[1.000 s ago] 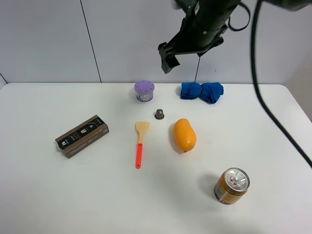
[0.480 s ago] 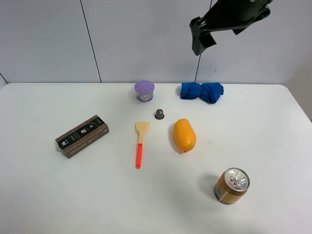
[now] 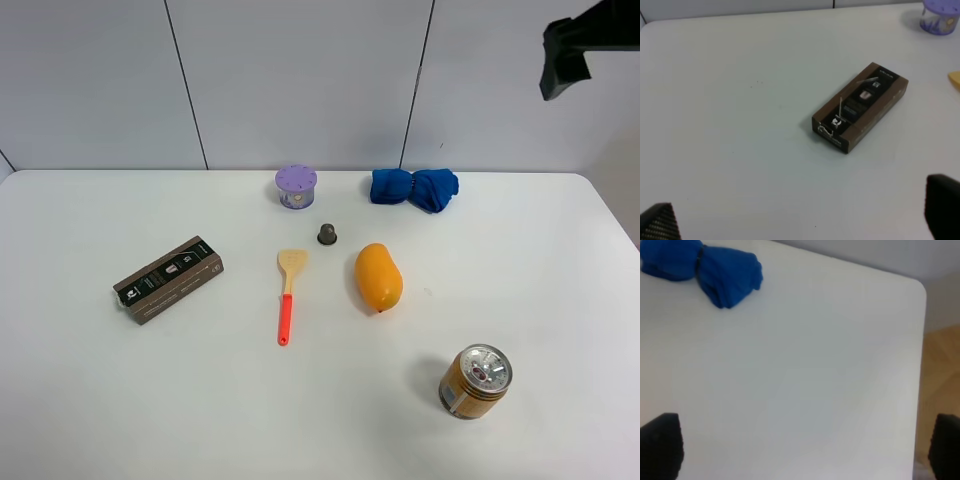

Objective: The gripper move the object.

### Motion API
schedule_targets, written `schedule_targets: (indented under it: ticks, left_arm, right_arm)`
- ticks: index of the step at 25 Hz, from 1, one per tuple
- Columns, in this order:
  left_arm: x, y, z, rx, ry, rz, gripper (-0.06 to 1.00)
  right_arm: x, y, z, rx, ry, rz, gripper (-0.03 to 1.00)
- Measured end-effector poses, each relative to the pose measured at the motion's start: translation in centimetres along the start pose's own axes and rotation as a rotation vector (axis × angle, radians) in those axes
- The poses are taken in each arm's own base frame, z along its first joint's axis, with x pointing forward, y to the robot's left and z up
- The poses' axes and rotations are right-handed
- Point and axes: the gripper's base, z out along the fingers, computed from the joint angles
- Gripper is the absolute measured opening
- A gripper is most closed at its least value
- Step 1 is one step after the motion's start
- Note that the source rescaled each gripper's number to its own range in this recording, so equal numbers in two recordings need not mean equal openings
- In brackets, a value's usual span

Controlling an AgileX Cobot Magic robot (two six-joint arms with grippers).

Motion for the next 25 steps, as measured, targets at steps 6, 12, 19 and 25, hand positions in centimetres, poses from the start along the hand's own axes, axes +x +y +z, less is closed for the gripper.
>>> schedule_targets:
  ticks: [6, 12, 19, 25]
  left_arm:
    - [0.0, 0.0, 0.0, 0.0, 0.0, 0.0, 1.0]
    - [0.0, 0.0, 0.0, 0.0, 0.0, 0.0, 1.0]
    - [0.0, 0.0, 0.0, 0.0, 0.0, 0.0, 1.0]
    - [0.0, 0.0, 0.0, 0.0, 0.0, 0.0, 1.0]
  right_arm:
    - [4.1, -1.9, -2.0, 0.018, 0.022, 0.088, 1.0]
    - [8.8, -2.1, -6.3, 0.004, -0.061, 0.163, 1.0]
    - [13.6, -1.8, -7.8, 0.001, -0.083, 0.275, 1.0]
    - [17.2, -0.9, -6.9, -0.017, -0.066, 0.286, 1.0]
